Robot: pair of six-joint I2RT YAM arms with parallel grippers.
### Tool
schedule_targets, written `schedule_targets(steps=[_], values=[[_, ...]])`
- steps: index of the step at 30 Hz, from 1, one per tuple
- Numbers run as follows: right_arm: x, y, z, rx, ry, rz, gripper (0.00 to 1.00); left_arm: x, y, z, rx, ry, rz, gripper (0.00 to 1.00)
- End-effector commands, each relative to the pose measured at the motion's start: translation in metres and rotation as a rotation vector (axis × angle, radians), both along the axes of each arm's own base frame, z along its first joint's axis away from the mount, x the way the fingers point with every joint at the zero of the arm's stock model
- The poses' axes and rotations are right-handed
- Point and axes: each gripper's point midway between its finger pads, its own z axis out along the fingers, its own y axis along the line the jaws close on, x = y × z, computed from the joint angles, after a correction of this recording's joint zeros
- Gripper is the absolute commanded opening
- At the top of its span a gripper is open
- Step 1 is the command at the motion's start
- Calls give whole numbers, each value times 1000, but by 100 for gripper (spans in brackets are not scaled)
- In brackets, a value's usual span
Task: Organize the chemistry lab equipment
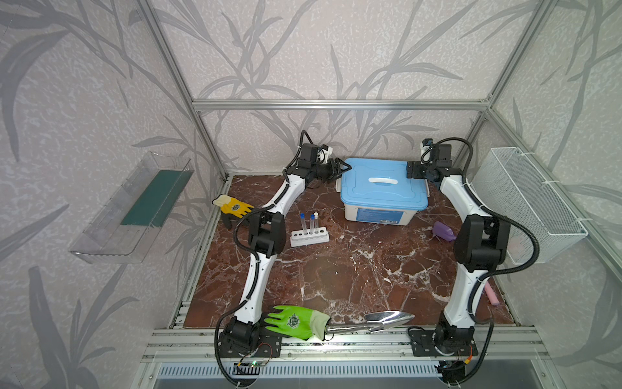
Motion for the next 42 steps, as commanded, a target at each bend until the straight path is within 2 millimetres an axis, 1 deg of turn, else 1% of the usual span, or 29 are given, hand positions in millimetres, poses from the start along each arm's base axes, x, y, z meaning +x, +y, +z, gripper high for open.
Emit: schedule_targets(steps=[1,13,25,29,33,35,40,42], values=[[5,-3,-8,-15,22,-21,92,5,-1,-3,5,-12,0,70],[19,-6,-22,6,37,-73,92,5,-3,-7,5,-4,-6,70],[26,-12,-22,7,42,-130,92,1,-2,-1,15,-15,-13,71],[25,-16,-23,3,52,-155,92,-1,1,7,31,-37,-10,73],[22,-9,-15,39,31,-136,92,-5,3,16,43,-56,-4,74],[19,-5,-7,60,11,-118,93,-7,5,21,46,-66,-2,74],[11,5,19,104,-42,-75,99,-10,6,36,44,-97,0,75],[6,9,27,120,-55,-59,100,-11,7,42,44,-107,4,76]])
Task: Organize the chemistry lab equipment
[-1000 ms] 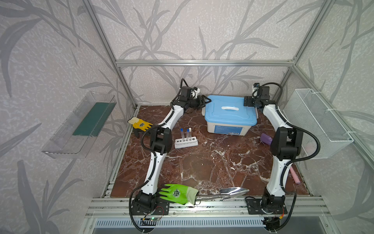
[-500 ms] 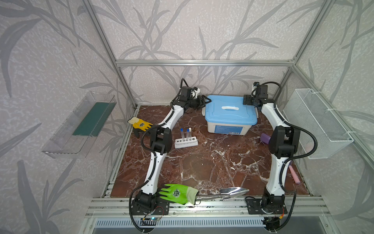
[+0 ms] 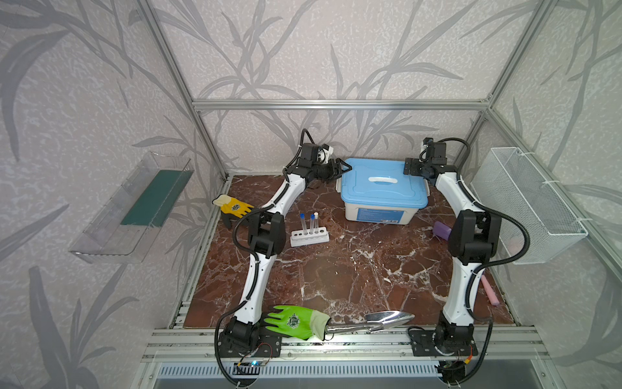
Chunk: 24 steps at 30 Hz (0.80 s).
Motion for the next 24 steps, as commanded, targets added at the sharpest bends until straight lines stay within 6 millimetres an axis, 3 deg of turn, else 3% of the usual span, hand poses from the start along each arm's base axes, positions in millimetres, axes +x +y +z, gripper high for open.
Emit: schedule_targets(steps=[1,7,13,17,24], values=[[-12,9,42,40,-72,36,99,-9,3,40,1,-76,2,76],[-24,15,58,54,-93,69,99,-9,8,47,32,-96,25,76],[-38,15,62,51,-84,68,99,-13,16,57,83,-128,48,77],[-58,22,66,84,-81,95,99,-28,14,73,159,-186,44,77],[-91,33,62,176,-66,161,99,-64,-5,79,339,-273,-5,77]])
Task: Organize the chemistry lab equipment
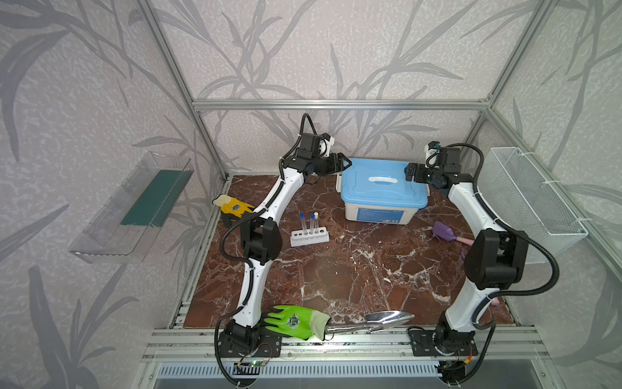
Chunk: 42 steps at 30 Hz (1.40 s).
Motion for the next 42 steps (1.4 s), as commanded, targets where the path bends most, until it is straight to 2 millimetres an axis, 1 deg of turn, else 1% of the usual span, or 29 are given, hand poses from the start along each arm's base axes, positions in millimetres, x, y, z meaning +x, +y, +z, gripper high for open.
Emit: schedule_targets(steps=[1,2,3,5,7,10,15,20,25,31,34,35,42], values=[[-16,6,23,42,-53,31,99,-30,-11,12,141,-81,-41,77],[-19,4,19,40,-46,21,99,-35,-15,11,172,-98,-46,77],[-25,2,27,40,-60,12,99,-39,-20,10,188,-107,-56,77],[-33,-2,26,49,-60,-13,99,-48,-33,7,208,-117,-86,77],[-39,-9,24,68,-63,-41,99,-55,-44,-1,230,-117,-107,77],[-43,-21,16,94,-41,-81,99,-63,-58,-11,242,-110,-140,77],[-48,-32,3,124,-6,-107,99,-70,-78,-27,240,-87,-178,77],[-46,-36,-12,155,29,-113,99,-71,-90,-46,239,-45,-198,77],[-42,-41,-18,175,32,-122,99,-67,-93,-58,243,-24,-200,77],[-35,-37,-28,232,42,-96,99,-58,-94,-73,259,-2,-186,77],[-34,-36,-28,249,40,-84,99,-55,-93,-77,261,-1,-182,77],[-31,-36,-41,258,67,-86,99,-53,-92,-77,259,-1,-176,77],[-25,-39,-56,276,91,-87,99,-42,-86,-80,256,2,-151,77]])
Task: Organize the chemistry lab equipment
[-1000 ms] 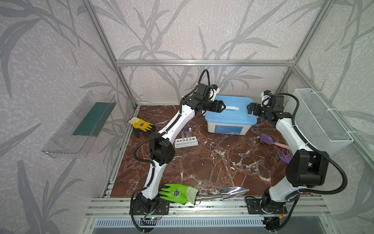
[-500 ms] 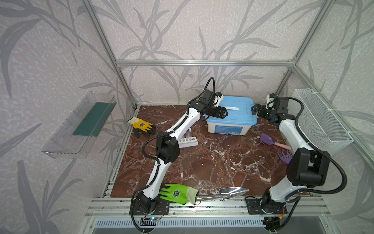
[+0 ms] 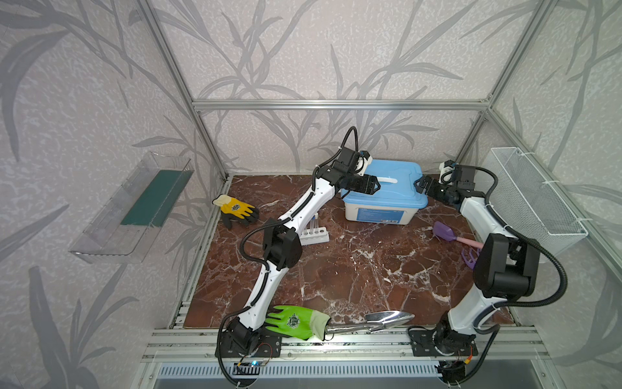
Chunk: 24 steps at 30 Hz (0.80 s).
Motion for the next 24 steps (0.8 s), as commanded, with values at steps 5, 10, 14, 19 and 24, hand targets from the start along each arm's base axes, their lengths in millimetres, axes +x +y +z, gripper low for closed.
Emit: schedule_targets(steps=[5,10,14,19,24], values=[[12,3,-15,53,7,27,99,13,13,-25,34,46,44,77],[18,7,-20,90,11,41,100,18,15,-22,25,36,53,77],[19,5,-17,92,5,34,94,17,14,-21,19,38,48,77],[20,6,-13,105,1,32,84,17,14,-22,19,41,46,77],[20,6,-12,114,8,26,73,15,14,-20,19,42,41,77]])
